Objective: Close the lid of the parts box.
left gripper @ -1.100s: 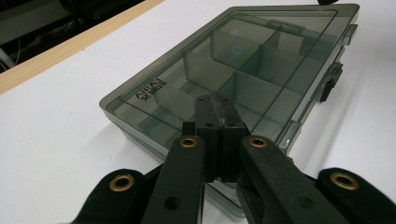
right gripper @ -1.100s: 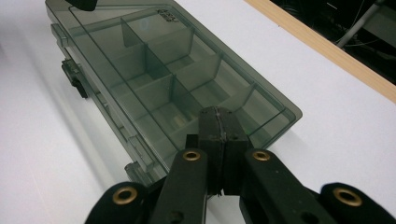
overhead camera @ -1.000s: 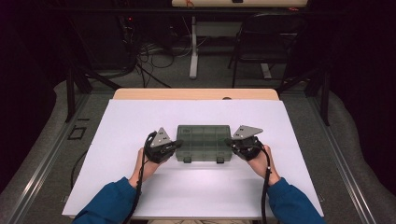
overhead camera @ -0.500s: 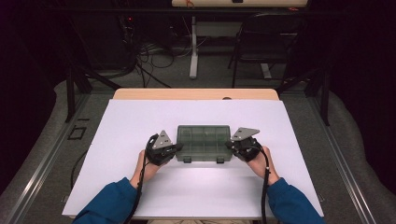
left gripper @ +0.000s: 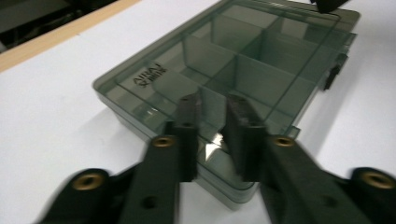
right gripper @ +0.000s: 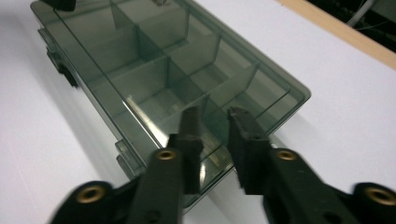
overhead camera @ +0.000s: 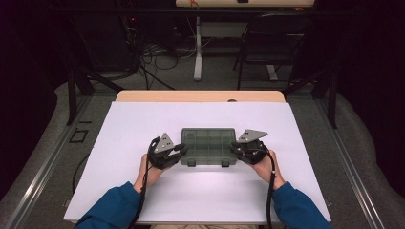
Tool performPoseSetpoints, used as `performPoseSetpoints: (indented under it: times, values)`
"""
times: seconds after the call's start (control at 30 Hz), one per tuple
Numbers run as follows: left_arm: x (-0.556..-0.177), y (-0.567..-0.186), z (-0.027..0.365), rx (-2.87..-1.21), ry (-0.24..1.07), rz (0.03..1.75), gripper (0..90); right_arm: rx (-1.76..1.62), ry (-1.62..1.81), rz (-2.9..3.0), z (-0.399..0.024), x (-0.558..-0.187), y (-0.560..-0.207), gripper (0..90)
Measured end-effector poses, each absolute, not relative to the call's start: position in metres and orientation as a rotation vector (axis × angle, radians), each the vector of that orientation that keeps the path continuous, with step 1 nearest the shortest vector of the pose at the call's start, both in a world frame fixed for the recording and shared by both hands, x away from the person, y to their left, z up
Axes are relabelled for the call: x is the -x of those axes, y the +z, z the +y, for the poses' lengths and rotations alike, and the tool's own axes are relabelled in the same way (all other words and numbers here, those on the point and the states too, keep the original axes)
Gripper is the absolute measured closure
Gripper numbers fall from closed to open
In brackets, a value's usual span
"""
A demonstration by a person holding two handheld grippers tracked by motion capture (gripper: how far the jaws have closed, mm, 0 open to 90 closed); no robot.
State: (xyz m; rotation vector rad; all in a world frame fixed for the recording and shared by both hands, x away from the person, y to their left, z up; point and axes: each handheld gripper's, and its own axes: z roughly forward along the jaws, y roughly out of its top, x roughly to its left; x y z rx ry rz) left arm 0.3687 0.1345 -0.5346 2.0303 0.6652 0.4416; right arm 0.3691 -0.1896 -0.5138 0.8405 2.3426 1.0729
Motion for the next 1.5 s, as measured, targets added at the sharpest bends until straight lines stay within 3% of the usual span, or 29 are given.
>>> performPoseSetpoints:
  times: [0.07, 0.2, 0.63, 1.5]
  values:
    - [-0.368, -0.532, 0.136, -2.014, 0.457, 0.683, 59.3, -0.851, 1.095, 2.320, -0.191, -0.368, -0.511, 64.9]
    - [-0.366, -0.527, 0.139, -2.001, 0.473, 0.687, 45.1, -0.854, 1.147, 2.278, -0.193, -0.365, -0.504, 52.0]
    - [-0.355, -0.514, 0.152, -1.939, 0.515, 0.709, 19.0, -0.833, 1.224, 2.202, -0.199, -0.353, -0.490, 16.5]
    - [-0.320, -0.512, 0.181, -1.888, 0.565, 0.738, 0.8, -0.766, 1.317, 2.119, -0.213, -0.319, -0.481, 3.1]
